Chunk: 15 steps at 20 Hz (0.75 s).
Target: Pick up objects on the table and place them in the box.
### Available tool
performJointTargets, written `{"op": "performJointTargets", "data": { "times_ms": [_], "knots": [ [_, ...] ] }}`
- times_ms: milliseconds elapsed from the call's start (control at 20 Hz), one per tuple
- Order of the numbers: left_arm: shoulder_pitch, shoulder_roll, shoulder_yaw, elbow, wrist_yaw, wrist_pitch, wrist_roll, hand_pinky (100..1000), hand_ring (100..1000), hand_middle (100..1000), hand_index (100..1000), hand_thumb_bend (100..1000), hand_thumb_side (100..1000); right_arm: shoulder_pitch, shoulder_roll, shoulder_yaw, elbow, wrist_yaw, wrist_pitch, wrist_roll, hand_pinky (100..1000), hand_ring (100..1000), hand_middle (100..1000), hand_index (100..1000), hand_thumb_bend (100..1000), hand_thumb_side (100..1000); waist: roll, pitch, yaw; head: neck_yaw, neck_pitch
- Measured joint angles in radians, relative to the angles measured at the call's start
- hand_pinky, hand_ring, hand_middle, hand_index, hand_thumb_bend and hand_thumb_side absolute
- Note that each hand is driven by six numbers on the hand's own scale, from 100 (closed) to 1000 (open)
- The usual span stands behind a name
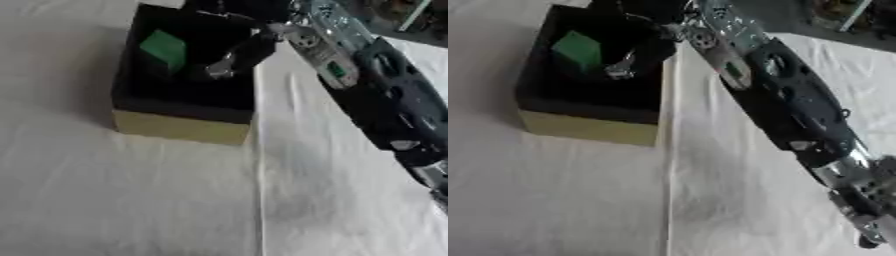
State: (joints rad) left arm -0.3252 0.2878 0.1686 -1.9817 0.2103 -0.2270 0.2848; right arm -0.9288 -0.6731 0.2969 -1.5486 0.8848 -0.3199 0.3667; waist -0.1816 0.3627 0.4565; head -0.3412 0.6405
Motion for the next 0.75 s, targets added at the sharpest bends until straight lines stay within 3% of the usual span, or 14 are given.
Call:
{"op": "performJointTargets", "data": {
  "times_ms": [200,250,400,450,600,750],
  "knots": [
    [0.003,0.0,0.0,0.0,0.0,0.0,0.0,604,605,623,733,261,1000,0.016,-0.012,-0.032,-0.064,-0.068,0.029,-0.016,887,867,802,930,373,1000,0.01,-0.007,-0.014,0.008,0.008],
    [0.007,0.0,0.0,0.0,0.0,0.0,0.0,604,606,623,733,262,1000,0.024,-0.021,-0.045,-0.092,-0.09,0.042,-0.023,885,860,793,929,268,1000,0.013,-0.009,-0.02,0.01,0.009],
    [0.011,0.0,0.0,0.0,-0.002,-0.001,0.003,605,606,624,733,262,1000,0.061,-0.058,-0.095,-0.203,-0.175,0.094,-0.048,882,844,776,919,126,977,0.024,-0.015,-0.037,0.016,0.009],
    [0.014,0.0,0.001,0.0,-0.003,-0.001,0.005,605,606,624,733,262,1000,0.077,-0.071,-0.114,-0.247,-0.207,0.116,-0.059,877,828,761,896,100,930,0.029,-0.018,-0.043,0.018,0.009],
    [0.021,0.0,0.001,0.0,-0.009,-0.002,0.009,605,606,624,733,263,1000,0.131,-0.116,-0.173,-0.37,-0.313,0.182,-0.115,872,811,752,879,100,976,0.042,-0.026,-0.059,0.019,0.009],
    [0.03,0.0,0.003,0.0,-0.013,-0.003,0.016,605,606,625,734,262,1000,0.186,-0.153,-0.229,-0.419,-0.422,0.192,-0.209,872,802,740,869,100,981,0.055,-0.032,-0.074,0.016,0.009]
  ]
}}
